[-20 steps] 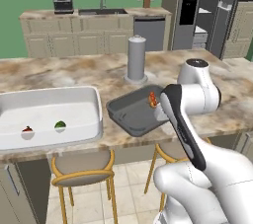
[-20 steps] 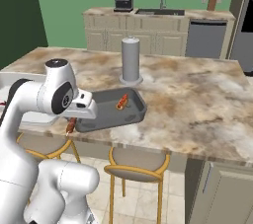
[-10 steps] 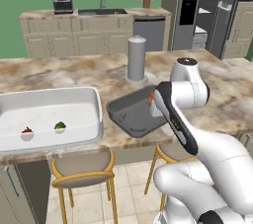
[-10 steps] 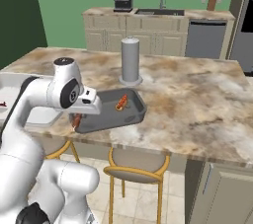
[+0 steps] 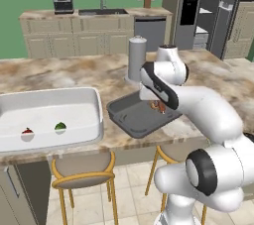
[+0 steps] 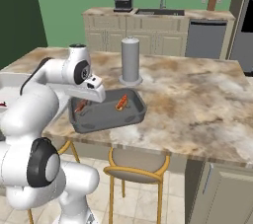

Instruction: Place the cold items (avocado and bell pepper) from the fridge in one tupperware on the dining counter. Place the warm items (kebab skewer and hot dog) in the stove area in another tupperware.

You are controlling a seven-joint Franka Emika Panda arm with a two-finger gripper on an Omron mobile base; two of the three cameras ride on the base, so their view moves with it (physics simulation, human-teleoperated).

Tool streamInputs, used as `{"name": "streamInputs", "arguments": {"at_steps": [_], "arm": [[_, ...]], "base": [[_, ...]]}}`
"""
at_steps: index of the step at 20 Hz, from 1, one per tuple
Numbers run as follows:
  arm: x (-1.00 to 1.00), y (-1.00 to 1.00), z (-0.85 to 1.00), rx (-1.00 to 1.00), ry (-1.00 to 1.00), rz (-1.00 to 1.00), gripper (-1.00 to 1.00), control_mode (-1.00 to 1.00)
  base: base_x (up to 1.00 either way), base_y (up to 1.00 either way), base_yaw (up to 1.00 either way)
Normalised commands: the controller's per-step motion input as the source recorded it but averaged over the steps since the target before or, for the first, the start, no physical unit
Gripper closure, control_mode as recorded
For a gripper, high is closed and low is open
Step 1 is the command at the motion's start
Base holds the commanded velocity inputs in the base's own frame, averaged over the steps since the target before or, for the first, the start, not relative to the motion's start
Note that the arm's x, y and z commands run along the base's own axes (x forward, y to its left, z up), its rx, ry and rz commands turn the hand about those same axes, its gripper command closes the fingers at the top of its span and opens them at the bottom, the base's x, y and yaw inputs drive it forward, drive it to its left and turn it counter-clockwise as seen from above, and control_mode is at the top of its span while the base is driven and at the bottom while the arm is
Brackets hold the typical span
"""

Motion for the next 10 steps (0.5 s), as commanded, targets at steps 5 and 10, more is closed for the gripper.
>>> {"name": "streamInputs", "arguments": {"at_steps": [5, 10], "arm": [[0.77, 0.07, -0.46, 0.01, -0.03, -0.38, 1.00, -1.00], [0.86, 0.09, -0.53, 0.00, -0.04, -0.27, 1.00, -1.00]], "base": [[0.00, 0.00, 0.00], [0.00, 0.00, 0.00]]}}
